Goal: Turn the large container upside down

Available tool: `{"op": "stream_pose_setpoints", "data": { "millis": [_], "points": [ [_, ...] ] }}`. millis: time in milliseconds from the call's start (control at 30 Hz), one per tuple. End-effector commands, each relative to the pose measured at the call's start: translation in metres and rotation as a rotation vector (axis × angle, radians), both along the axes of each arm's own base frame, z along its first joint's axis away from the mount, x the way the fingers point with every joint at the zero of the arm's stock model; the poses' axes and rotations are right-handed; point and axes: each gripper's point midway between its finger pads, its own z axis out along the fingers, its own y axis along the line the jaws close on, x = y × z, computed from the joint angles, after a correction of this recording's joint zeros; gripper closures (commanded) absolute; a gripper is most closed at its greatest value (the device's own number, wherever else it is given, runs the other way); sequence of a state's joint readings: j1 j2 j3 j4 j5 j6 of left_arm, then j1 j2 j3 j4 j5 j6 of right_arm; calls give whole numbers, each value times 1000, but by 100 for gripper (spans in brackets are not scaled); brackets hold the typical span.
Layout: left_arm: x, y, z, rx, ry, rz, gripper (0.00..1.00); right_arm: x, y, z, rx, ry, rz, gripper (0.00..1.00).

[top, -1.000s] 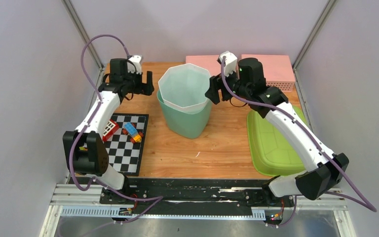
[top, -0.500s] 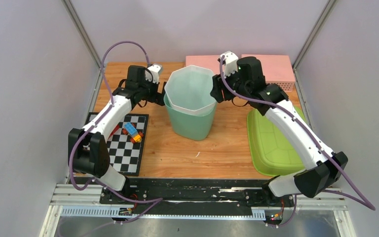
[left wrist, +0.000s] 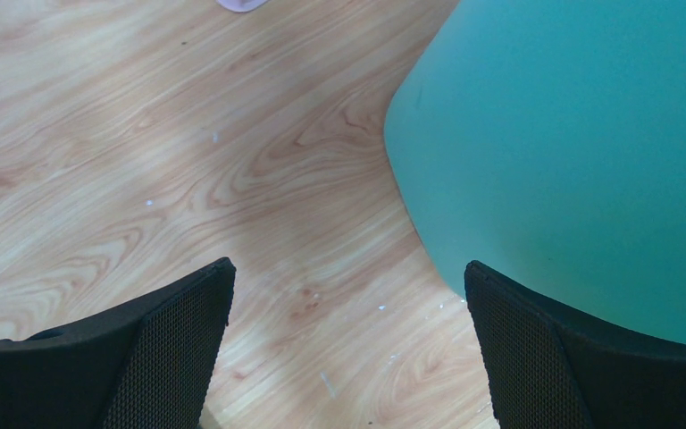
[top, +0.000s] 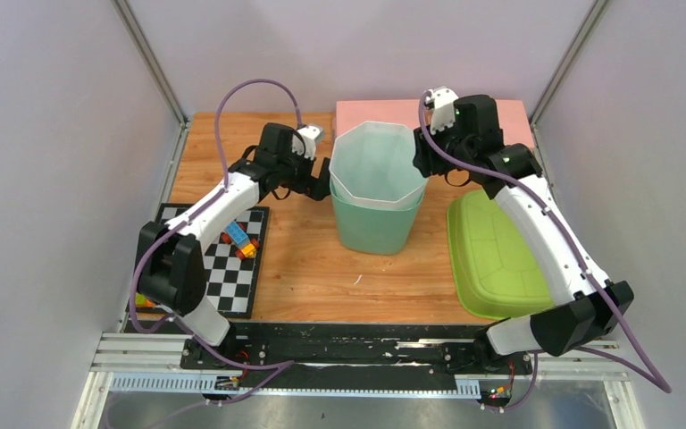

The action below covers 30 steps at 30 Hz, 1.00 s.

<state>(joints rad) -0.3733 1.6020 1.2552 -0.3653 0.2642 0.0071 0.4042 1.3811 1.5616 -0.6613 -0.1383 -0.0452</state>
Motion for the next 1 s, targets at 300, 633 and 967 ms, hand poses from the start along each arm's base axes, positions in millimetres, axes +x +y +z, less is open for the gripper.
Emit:
{"op": "stream_pose_setpoints", "data": {
  "millis": [300,633,967],
  "points": [
    [3,-50,0,-10,37,-56,0,14,-44,-13,-24,71,-68,73],
    [18,-55,7,1,26,-30,0,40,-63,-1,-15,37,-139,97],
    [30,-30,38,51,-65,50,0,59,-65,18,38,-43,-206,97]
  ]
}}
